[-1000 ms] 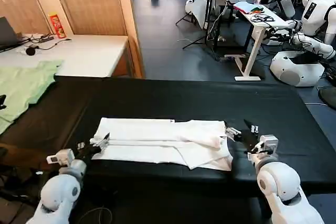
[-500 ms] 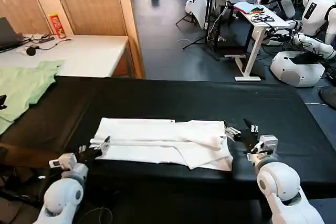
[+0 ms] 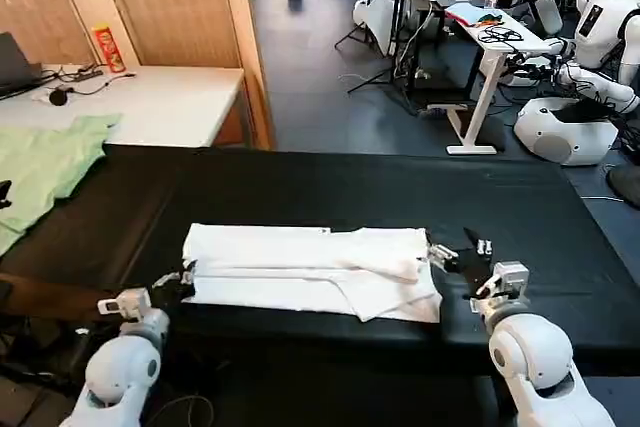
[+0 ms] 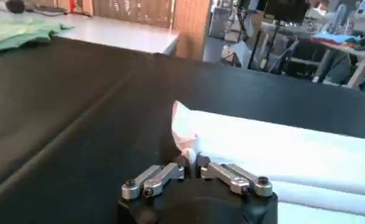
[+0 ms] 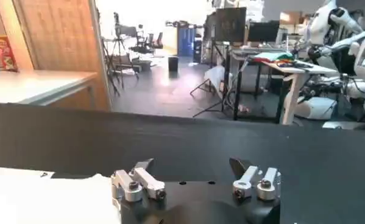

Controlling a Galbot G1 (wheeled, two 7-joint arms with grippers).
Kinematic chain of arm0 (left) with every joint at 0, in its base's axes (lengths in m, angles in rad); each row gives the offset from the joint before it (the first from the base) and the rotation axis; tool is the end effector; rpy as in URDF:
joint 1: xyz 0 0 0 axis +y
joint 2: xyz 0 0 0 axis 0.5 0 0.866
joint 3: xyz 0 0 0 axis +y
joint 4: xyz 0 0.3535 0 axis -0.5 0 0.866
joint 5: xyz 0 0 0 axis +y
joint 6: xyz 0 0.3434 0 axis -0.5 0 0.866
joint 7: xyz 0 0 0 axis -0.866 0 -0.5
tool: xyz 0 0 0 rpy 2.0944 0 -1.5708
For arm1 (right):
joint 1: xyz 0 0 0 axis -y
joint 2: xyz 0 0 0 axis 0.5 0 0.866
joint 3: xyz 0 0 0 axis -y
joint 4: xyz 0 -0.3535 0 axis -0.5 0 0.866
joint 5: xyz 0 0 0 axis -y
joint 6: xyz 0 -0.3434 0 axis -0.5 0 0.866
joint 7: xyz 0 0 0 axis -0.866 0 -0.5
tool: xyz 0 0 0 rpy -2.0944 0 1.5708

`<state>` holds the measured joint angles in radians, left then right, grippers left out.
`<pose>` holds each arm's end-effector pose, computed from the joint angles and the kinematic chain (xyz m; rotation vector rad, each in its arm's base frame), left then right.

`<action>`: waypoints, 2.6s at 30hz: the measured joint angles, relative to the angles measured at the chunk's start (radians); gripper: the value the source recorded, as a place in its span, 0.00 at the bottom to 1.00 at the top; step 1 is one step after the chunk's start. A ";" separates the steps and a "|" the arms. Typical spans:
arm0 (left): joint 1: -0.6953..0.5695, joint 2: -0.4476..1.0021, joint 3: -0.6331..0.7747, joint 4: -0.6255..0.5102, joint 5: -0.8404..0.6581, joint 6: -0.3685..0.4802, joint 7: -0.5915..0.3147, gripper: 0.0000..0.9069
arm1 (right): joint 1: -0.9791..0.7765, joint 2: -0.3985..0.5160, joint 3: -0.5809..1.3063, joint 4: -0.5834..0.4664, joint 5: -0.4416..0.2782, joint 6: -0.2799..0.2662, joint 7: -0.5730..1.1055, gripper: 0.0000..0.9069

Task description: Fold and organize the clothes.

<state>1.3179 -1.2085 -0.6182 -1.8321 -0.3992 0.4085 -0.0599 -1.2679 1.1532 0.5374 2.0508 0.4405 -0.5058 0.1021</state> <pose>0.2550 0.1232 -0.3162 0.0662 -2.7384 0.0161 0.2585 -0.0829 -0.2389 0.1236 -2.8577 0.0317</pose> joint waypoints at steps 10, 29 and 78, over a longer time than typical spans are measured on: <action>0.004 0.152 -0.043 0.028 0.223 -0.078 0.006 0.00 | -0.025 0.008 0.023 0.018 0.001 -0.001 0.002 0.97; 0.024 0.098 0.109 -0.191 0.160 0.005 -0.067 0.00 | -0.116 0.073 0.080 0.056 -0.092 0.025 -0.014 0.97; -0.023 -0.191 0.413 -0.254 0.011 -0.060 -0.036 0.97 | -0.080 0.035 -0.128 0.015 -0.100 0.077 -0.121 0.97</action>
<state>1.2950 -1.3994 -0.2053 -2.0863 -0.3877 0.3486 -0.0958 -1.3476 1.1884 0.4098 2.0658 0.3404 -0.4293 -0.0189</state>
